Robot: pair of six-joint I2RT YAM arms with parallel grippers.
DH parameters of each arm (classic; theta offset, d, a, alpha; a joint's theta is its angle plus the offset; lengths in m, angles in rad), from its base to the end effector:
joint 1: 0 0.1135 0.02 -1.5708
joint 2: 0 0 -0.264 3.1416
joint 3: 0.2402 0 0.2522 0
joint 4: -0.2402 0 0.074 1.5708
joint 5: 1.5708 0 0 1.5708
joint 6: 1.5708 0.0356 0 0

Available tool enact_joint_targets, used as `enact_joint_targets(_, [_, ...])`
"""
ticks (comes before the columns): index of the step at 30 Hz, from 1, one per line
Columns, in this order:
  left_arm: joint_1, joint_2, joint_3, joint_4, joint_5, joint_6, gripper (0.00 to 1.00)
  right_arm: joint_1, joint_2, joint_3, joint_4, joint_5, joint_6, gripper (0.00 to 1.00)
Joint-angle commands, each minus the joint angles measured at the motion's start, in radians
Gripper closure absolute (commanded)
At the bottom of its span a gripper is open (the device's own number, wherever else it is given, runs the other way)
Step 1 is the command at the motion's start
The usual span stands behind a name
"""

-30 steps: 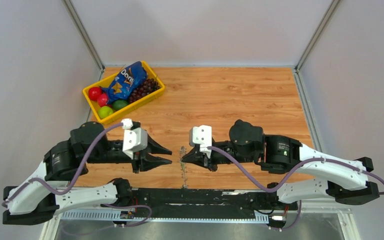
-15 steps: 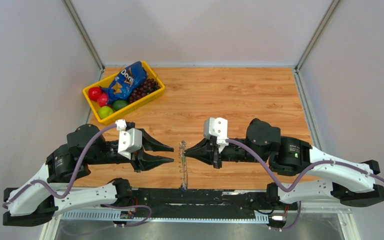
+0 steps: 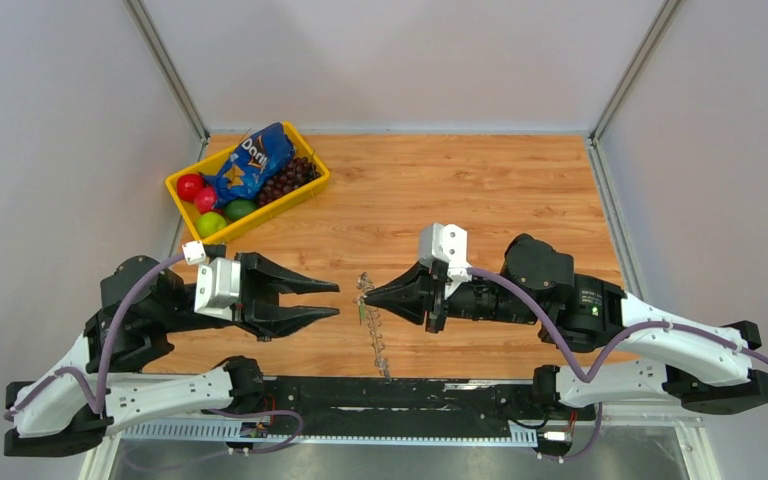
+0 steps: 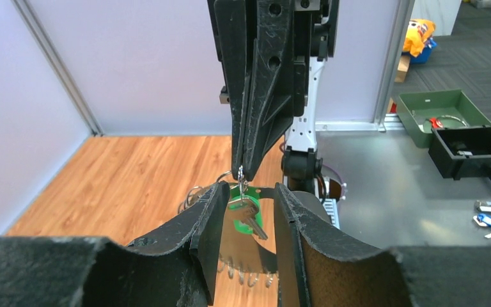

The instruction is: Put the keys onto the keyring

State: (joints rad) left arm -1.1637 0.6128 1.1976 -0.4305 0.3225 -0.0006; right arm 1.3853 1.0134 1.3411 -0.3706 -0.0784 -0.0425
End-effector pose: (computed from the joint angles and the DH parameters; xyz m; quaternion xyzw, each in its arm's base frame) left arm 0.0220 -0.0794 0.4672 0.4546 0.4695 -0.4994 0.5687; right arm 0.0346 0.1994 0.4685 -0.4930 0.5276 0.4522 0.5236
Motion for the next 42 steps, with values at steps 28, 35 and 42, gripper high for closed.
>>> enact_joint_targets(28, [0.001, 0.030, -0.025, 0.101, 0.011, 0.023, 0.58, 0.005, -0.007, 0.021, 0.175, -0.048, 0.033, 1.00])
enact_joint_targets(35, [0.001, 0.033, -0.029, 0.101, 0.014, 0.024, 0.58, 0.005, -0.003, 0.023, 0.194, -0.050, 0.032, 1.00])
enact_joint_targets(42, [0.001, 0.040, -0.023, 0.101, 0.015, 0.027, 0.64, 0.005, 0.008, 0.032, 0.199, -0.060, 0.029, 1.00])
